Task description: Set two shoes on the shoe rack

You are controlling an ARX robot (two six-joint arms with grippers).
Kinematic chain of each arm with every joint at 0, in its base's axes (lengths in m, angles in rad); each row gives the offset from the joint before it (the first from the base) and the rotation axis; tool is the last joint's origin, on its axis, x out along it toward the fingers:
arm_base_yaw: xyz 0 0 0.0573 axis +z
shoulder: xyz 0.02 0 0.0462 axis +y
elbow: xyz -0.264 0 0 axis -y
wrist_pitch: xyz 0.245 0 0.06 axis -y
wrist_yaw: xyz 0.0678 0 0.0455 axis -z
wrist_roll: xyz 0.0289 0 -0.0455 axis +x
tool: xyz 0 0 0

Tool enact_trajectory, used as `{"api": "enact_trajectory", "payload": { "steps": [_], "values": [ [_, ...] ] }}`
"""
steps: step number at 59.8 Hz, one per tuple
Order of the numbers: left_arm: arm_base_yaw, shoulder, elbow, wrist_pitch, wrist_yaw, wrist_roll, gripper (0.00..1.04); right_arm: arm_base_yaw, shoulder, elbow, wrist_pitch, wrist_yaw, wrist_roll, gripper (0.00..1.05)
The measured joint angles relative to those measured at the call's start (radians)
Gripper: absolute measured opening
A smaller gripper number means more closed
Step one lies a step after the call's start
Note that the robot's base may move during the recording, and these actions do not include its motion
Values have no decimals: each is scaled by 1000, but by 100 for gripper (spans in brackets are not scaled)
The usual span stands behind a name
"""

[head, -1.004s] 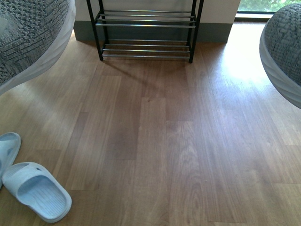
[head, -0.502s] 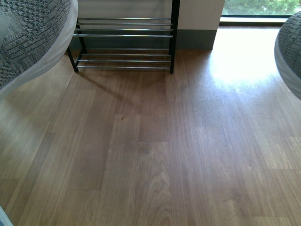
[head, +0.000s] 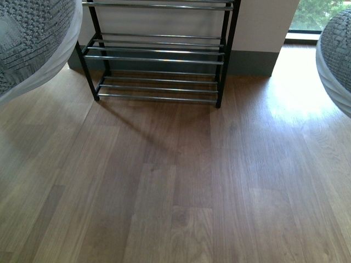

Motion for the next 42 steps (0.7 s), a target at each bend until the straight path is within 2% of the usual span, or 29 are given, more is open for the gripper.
{"api": "enact_trajectory", "payload": {
  "steps": [42],
  "values": [
    [-1, 0, 0, 0, 14, 0, 2, 0, 0, 0, 0, -8, 0, 1]
  ]
}}
